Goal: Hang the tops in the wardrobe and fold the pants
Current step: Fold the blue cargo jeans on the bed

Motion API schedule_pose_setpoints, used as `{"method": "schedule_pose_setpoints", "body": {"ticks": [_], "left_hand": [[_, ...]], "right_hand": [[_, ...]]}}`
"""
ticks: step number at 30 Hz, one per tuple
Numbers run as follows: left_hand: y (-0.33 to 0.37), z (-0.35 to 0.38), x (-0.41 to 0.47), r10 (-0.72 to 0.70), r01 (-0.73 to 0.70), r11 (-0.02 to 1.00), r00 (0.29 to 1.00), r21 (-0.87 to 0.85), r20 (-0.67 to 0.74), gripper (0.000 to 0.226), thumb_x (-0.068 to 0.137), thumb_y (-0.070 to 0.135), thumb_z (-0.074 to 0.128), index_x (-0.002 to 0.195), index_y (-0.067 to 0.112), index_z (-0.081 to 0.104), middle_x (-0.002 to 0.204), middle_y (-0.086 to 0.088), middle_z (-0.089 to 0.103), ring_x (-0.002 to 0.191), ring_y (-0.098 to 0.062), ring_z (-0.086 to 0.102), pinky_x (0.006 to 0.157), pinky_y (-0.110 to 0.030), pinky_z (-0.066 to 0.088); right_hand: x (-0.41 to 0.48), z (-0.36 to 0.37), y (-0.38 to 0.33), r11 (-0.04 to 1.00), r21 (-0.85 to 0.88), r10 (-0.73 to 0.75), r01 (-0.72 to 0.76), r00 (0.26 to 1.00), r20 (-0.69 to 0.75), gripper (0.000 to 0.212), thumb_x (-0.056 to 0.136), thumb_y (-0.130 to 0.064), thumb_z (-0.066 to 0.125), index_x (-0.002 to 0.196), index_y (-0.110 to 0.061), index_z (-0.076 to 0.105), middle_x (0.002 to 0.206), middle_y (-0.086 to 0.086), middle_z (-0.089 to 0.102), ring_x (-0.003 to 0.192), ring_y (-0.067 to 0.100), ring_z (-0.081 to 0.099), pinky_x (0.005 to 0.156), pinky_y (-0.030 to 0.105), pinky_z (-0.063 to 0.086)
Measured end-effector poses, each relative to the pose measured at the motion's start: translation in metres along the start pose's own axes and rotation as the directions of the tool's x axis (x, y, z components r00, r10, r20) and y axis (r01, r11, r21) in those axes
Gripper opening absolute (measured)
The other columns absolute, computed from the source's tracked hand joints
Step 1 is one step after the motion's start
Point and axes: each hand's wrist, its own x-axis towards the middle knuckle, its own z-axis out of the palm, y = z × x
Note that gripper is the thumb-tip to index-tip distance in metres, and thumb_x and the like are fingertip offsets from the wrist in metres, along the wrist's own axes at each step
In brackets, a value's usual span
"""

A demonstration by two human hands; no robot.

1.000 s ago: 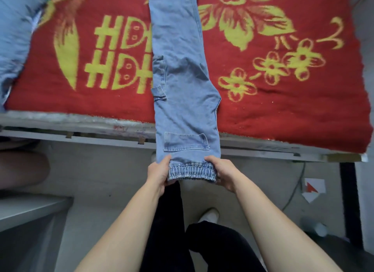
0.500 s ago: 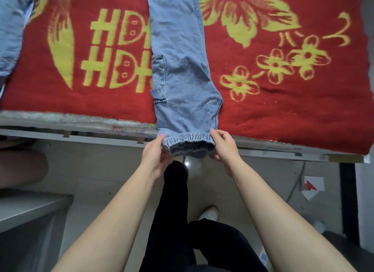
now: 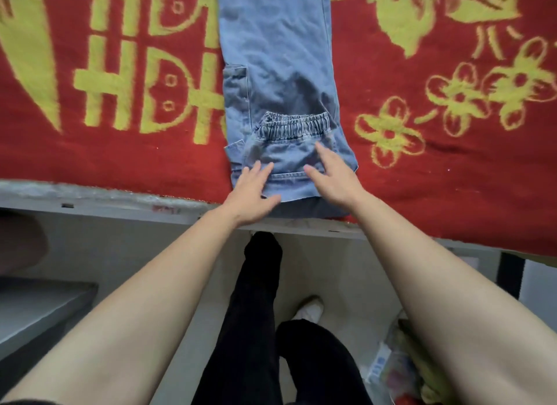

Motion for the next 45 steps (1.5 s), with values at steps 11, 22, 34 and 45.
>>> {"method": "schedule_pose_setpoints", "body": {"ticks": [11, 22, 34, 45], "left_hand": [[-0.024, 0.039, 0.000, 0.129, 0.012, 0.675, 0.983, 0.737, -0.134, 0.114, 0.082, 0.037, 0.064, 0.151, 0.015, -0.025, 0.159, -0.019, -0.022, 0.147, -0.042, -0.010, 0.116, -0.061, 0.005], [-0.028, 0.017, 0.014, 0.265, -0.094, 0.730, 0.952, 0.677, -0.154, 0.098, 0.051, 0.020, 0.086, 0.140, 0.013, 0.046, 0.150, -0.018, 0.040, 0.124, -0.042, 0.044, 0.093, -0.046, 0.047], [0.030, -0.023, -0.061, 0.083, 0.030, 0.899, 0.968, 0.436, -0.236, 0.054, 0.077, 0.019, 0.058, 0.130, 0.025, 0.047, 0.113, -0.015, 0.066, 0.103, -0.041, 0.060, 0.084, -0.039, 0.046], [0.029, -0.076, -0.079, -0.013, 0.014, 0.999, 0.999, 0.041, -0.034, 0.042, 0.060, 0.034, 0.056, 0.099, 0.021, 0.064, 0.081, 0.000, 0.063, 0.071, -0.023, 0.060, 0.060, -0.030, 0.048]], "right_hand": [[-0.012, 0.039, 0.024, 0.793, -0.589, -0.129, 0.156, 0.988, 0.088, 0.111, 0.085, -0.077, 0.042, 0.155, -0.014, -0.017, 0.155, 0.025, -0.033, 0.151, 0.038, -0.010, 0.122, 0.049, 0.008], [-0.003, 0.047, 0.034, 0.681, -0.712, -0.212, 0.168, 0.977, 0.028, 0.114, 0.073, 0.000, 0.074, 0.159, -0.016, 0.000, 0.160, 0.030, -0.009, 0.148, 0.043, 0.016, 0.115, 0.044, 0.031], [-0.074, -0.015, 0.005, 0.765, -0.604, -0.304, 0.225, 0.952, -0.030, 0.042, 0.080, -0.031, 0.062, 0.120, -0.019, 0.056, 0.112, 0.008, 0.062, 0.099, 0.036, 0.063, 0.078, 0.043, 0.051], [-0.070, -0.063, -0.033, 0.812, -0.540, -0.299, 0.220, 0.952, -0.063, 0.030, 0.072, -0.045, 0.047, 0.086, -0.021, 0.060, 0.089, 0.006, 0.071, 0.088, 0.034, 0.064, 0.068, 0.035, 0.046]]}}
